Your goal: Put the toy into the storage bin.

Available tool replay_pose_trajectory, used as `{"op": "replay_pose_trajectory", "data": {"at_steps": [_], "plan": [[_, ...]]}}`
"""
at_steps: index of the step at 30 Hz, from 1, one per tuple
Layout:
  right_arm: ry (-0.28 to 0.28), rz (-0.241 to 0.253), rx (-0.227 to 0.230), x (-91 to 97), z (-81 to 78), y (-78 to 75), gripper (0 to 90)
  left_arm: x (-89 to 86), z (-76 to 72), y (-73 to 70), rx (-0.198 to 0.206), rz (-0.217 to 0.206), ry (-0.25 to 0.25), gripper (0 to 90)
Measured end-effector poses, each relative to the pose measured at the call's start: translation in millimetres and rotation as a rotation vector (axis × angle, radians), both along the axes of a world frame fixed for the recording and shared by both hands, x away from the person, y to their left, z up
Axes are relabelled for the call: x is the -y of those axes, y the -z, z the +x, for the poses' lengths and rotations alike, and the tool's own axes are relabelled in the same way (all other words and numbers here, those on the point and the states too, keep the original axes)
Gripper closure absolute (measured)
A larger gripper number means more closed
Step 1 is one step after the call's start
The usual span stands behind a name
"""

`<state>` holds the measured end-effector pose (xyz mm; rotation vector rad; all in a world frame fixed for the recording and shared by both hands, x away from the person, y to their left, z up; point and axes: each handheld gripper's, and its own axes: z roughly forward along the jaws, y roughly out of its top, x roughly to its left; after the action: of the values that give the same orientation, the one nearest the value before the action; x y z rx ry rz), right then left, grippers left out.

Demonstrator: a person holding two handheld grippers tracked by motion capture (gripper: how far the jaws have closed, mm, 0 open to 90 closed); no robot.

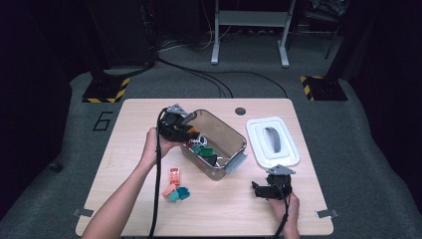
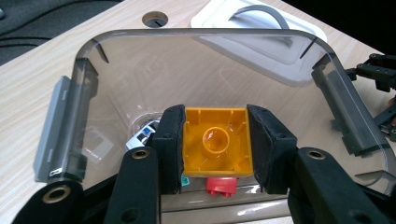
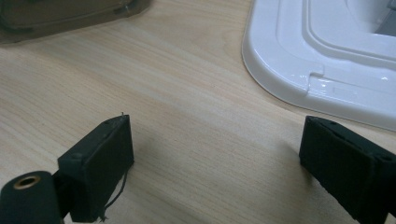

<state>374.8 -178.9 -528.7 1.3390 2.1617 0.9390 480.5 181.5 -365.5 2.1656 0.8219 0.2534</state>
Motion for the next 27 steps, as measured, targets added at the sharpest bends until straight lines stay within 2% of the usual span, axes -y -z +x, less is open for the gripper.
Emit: {"op": "replay_pose_trajectory", "data": {"at_steps": [11, 17, 24, 27], "plan": [[0.0, 0.0, 0.0, 0.0, 0.0, 0.0, 9.1, 3.6, -0.9, 8.5, -0.032, 0.004, -0.002, 58.8], [0.0, 0.0, 0.0, 0.0, 0.0, 0.0, 9.1, 8.8, 0.9, 17.7, -0.081, 0.044, 0.009, 58.8], [0.0, 0.0, 0.0, 0.0, 0.0, 0.0, 9.1, 12.3, 3.1, 28.7, -0.14, 0.072, 0.019, 58.8], [0.0, 0.0, 0.0, 0.0, 0.0, 0.0, 9.1, 12.5, 3.3, 29.3, -0.15, 0.083, 0.025, 58.8]]}}
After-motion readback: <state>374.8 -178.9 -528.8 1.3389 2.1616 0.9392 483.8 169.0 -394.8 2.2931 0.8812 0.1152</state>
